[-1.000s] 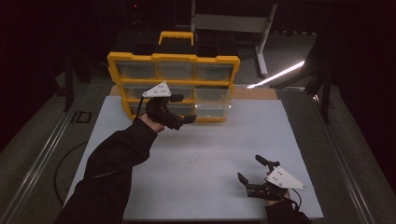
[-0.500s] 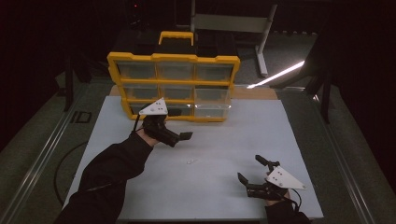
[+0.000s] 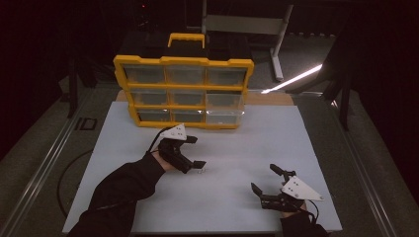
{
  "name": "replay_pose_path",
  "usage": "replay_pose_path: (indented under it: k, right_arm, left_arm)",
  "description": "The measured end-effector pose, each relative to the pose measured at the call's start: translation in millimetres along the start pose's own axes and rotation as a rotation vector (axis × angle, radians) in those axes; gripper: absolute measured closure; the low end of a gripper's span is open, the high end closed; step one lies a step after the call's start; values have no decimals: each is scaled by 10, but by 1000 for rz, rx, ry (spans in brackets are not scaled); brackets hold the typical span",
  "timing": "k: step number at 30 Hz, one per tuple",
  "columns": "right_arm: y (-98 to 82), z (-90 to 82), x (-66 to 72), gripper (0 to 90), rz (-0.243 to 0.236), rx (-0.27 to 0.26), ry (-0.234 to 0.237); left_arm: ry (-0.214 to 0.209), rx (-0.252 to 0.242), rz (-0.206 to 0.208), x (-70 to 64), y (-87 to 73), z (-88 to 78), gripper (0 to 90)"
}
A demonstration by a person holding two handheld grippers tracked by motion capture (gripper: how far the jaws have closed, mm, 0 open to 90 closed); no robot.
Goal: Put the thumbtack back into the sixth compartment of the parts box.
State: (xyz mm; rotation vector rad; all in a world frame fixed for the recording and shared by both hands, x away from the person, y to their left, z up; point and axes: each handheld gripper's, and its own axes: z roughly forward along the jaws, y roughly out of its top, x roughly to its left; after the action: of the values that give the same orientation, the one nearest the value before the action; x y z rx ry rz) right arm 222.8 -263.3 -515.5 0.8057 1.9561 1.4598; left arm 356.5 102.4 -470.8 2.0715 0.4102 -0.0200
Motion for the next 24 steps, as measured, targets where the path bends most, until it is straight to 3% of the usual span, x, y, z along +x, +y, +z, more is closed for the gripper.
replay_pose_path:
  k: [11,17,24]
  right_arm:
    - [-1,2,4,102,-3,1,2]
    - [-3,3,3,102,-3,1,3]
    - [-5,6,7,102,-3,4,5]
  left_arm:
    - [1,67,5,36,-191,206,57]
    - [26,88,-4,57,-264,303,151]
    - [19,116,-17,97,-325,359,230]
